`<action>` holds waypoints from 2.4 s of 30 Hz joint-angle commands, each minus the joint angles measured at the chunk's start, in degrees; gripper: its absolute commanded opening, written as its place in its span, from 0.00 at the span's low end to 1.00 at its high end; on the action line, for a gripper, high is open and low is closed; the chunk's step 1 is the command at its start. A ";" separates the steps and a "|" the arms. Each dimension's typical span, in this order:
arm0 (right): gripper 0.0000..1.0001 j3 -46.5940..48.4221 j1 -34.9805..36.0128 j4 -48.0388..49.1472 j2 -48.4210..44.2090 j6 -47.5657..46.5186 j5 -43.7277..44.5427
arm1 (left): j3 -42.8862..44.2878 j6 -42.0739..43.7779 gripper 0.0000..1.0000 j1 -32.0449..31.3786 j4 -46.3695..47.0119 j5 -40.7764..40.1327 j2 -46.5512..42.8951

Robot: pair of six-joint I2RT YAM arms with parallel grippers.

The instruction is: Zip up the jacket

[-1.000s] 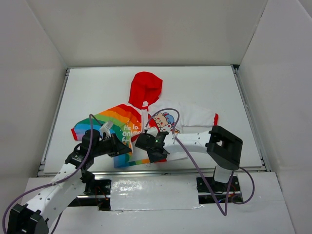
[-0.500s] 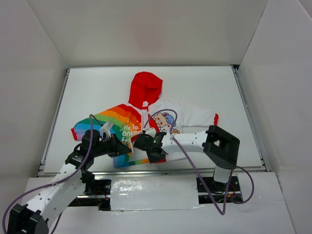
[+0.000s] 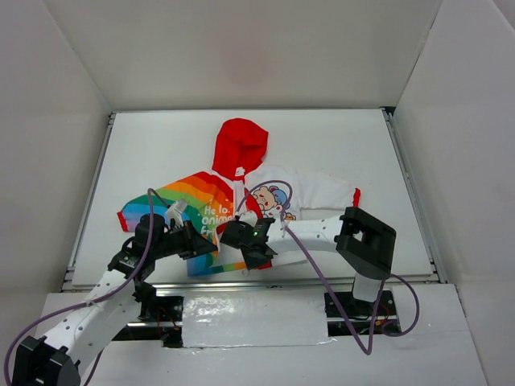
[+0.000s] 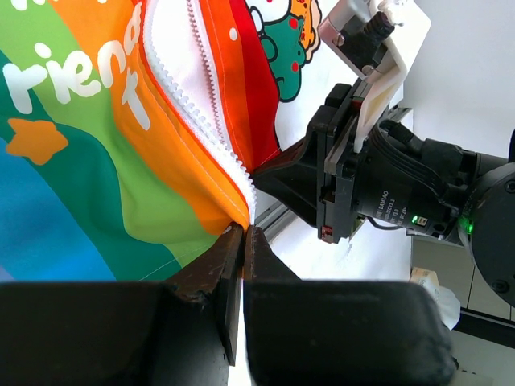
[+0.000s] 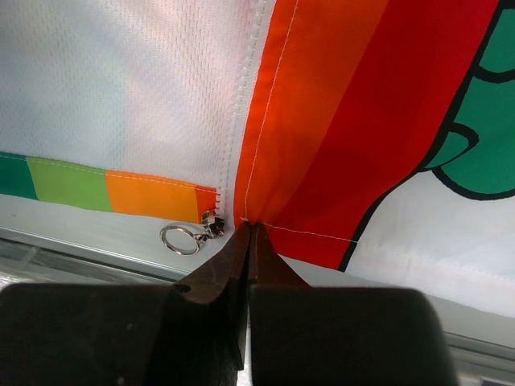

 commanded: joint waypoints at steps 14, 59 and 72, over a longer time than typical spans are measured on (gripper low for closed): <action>0.00 -23.11 -0.64 35.53 -30.12 -4.30 1.91 | -2.39 -0.60 0.00 0.23 6.98 2.61 -0.09; 0.00 -44.76 -6.26 93.42 -42.10 -36.06 -11.54 | -1.61 -3.59 0.00 -0.56 26.23 1.99 -2.46; 0.00 -48.90 -5.83 89.46 -43.60 -23.39 -14.80 | -5.99 -10.44 0.00 -0.74 47.85 4.98 -2.20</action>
